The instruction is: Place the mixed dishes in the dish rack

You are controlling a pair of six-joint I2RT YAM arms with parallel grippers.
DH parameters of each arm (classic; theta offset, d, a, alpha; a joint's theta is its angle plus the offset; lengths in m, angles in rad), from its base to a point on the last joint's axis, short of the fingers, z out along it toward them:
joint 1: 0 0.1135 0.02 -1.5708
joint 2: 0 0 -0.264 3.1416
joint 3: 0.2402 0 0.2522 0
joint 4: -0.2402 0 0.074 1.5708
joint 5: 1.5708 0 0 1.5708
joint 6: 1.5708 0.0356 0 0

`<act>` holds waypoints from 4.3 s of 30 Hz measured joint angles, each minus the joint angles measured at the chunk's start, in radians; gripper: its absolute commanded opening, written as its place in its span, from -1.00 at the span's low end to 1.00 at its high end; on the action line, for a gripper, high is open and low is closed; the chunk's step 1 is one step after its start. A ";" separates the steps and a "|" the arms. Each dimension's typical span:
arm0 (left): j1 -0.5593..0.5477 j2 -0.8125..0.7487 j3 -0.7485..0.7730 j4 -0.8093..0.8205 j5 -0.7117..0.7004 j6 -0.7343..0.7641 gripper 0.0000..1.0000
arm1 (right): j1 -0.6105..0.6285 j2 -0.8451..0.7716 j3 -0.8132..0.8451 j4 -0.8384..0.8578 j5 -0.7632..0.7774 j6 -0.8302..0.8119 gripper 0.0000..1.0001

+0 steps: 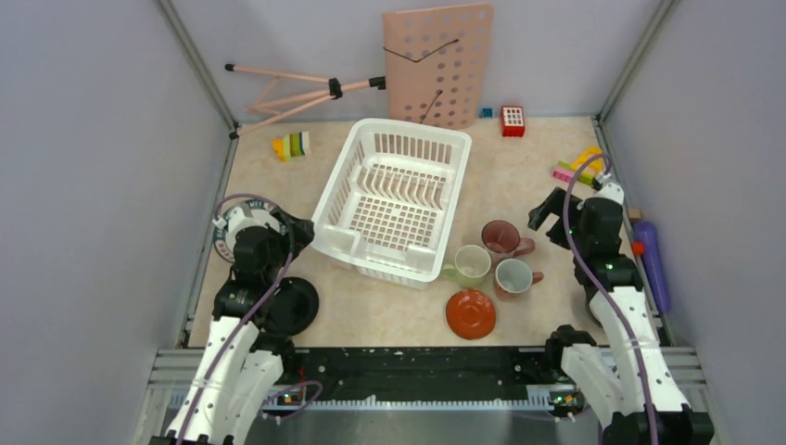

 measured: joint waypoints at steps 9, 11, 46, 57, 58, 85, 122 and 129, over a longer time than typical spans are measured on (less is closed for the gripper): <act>0.000 0.016 0.000 0.005 0.044 0.105 0.94 | 0.000 0.005 0.000 0.010 -0.060 0.006 0.97; 0.000 0.023 0.000 0.005 0.053 0.124 0.93 | 0.000 0.047 0.008 0.006 -0.083 -0.003 0.96; 0.038 0.431 0.071 0.203 0.526 0.200 0.39 | 0.135 0.332 0.099 -0.052 -0.055 -0.033 0.61; -0.110 0.453 0.179 0.095 0.316 0.201 0.80 | 0.136 0.332 0.172 -0.047 -0.042 -0.032 0.73; -0.084 0.436 0.179 0.083 0.292 0.193 0.80 | 0.136 0.332 0.176 -0.048 -0.039 -0.032 0.73; 0.808 0.401 0.022 0.023 0.092 -0.116 0.79 | 0.162 0.198 0.105 0.029 -0.171 0.082 0.74; 0.816 0.788 -0.064 0.589 0.372 -0.132 -1.00 | 0.165 0.129 0.095 0.056 -0.170 0.085 0.75; 0.656 0.529 -0.077 0.434 0.220 -0.106 -1.00 | 0.165 0.130 0.096 0.057 -0.161 0.092 0.75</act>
